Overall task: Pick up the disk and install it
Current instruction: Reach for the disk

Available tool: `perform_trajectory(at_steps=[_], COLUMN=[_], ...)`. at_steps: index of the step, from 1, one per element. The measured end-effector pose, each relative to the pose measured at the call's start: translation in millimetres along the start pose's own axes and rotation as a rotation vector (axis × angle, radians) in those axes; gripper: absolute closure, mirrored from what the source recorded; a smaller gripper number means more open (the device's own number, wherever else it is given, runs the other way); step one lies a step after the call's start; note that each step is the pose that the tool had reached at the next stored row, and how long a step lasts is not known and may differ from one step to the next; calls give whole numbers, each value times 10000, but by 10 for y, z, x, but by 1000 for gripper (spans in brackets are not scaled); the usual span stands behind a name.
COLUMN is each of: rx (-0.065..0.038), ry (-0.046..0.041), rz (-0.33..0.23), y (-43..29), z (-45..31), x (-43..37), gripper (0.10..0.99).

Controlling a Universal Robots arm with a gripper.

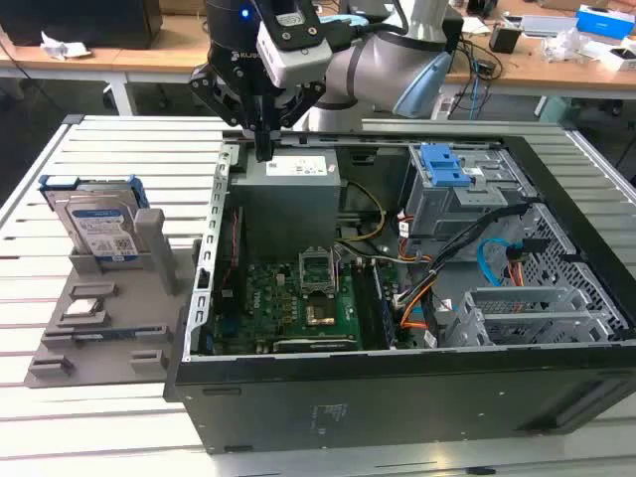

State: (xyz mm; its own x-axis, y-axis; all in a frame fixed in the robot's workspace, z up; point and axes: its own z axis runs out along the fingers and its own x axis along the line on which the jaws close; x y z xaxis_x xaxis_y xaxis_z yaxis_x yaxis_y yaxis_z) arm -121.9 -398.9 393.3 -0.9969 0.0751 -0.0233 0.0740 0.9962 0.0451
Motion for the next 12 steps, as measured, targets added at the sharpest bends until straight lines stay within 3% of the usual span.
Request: perform_trajectory(at_steps=[4,9,12], rx=[0,0,0], ry=[0,0,0], rz=[1,1,2], y=[-13,-21,-28], z=[-5,-8,-11], x=[177,282,385], gripper=[980,980,980])
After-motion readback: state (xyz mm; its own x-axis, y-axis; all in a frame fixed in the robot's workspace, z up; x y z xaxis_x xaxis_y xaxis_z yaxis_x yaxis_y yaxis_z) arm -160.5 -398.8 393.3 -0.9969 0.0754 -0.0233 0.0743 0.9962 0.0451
